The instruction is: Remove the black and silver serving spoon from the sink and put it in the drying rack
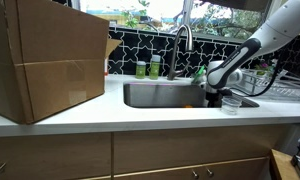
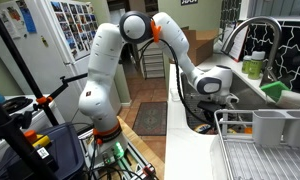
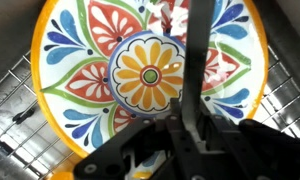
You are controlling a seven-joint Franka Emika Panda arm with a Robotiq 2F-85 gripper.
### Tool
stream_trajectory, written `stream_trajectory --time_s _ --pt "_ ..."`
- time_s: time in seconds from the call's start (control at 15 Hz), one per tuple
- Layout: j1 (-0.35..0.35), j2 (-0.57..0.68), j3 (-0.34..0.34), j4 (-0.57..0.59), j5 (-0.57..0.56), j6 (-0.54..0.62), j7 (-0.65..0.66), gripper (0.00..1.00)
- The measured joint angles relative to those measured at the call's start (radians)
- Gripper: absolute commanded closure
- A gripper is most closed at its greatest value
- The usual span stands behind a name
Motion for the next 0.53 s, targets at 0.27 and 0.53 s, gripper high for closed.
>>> stream_trajectory --time_s 0.27,0.53 --pt "0.000 -0.019 0.004 -0.012 0.020 0.002 0.000 0.95" --pt "0.000 -0.019 0.015 -0.029 0.052 0.064 0.000 0.95"
